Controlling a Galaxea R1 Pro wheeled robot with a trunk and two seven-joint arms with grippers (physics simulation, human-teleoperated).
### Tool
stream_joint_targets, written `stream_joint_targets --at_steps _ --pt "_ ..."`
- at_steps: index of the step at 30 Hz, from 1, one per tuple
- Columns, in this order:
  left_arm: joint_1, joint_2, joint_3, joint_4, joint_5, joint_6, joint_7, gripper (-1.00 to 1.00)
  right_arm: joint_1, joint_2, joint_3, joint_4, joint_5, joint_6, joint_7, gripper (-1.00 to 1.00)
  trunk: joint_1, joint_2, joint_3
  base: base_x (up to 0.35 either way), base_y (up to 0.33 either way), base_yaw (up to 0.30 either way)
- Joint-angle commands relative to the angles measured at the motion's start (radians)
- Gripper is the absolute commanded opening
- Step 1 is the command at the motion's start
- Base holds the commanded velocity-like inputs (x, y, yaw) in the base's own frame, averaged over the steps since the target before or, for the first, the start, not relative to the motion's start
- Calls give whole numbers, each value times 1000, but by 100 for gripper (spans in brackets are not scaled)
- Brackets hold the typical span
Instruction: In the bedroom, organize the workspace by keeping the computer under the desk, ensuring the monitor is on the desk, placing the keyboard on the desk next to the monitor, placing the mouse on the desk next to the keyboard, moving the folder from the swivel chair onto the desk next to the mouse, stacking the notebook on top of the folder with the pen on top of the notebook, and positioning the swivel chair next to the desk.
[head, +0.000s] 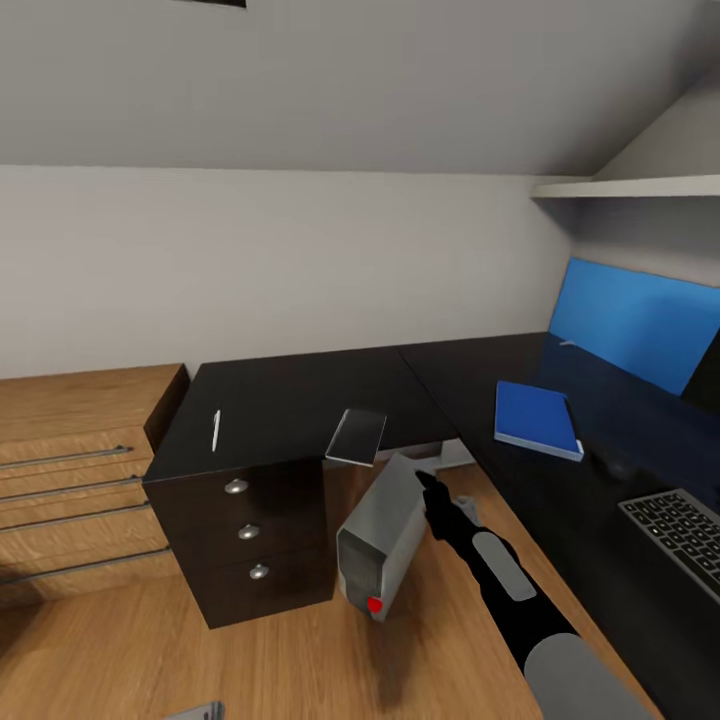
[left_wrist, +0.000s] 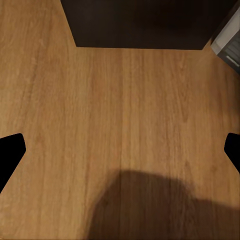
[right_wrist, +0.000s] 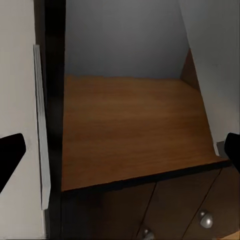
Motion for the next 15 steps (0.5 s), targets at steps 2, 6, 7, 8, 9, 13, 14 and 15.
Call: stream_joint_targets --at_steps 2,6,7,8,9,13,14,15 --pt "0 -1 1 -3 8 5 3 100 0 0 1 0 -8 5 26 100 8 -15 -7 0 0 0" --pt "0 -1 1 -3 7 5 3 100 4 -1 0 0 -8 9 104 100 23 -43 -20 0 0 0" --pt "0 -1 1 -3 7 5 3 100 6 -1 0 0 -7 9 118 100 27 -50 -23 0 0 0" --pt "0 -1 1 -3 7 5 4 100 7 -1 0 0 -7 9 123 100 31 -57 -26 0 0 0" --pt "0 -1 0 -3 7 5 4 100 8 -1 0 0 -7 9 127 100 35 -64 -29 0 0 0" --pt "0 -1 1 -3 7 5 5 100 10 0 0 1 -7 10 139 100 50 -92 -42 0 0 0" --pt "0 -1 0 -3 7 5 5 100 10 0 0 1 -7 10 140 100 54 -99 -45 0 0 0" --pt "0 -1 0 -3 7 5 5 100 10 1 1 1 -7 10 141 100 58 -106 -48 0 0 0"
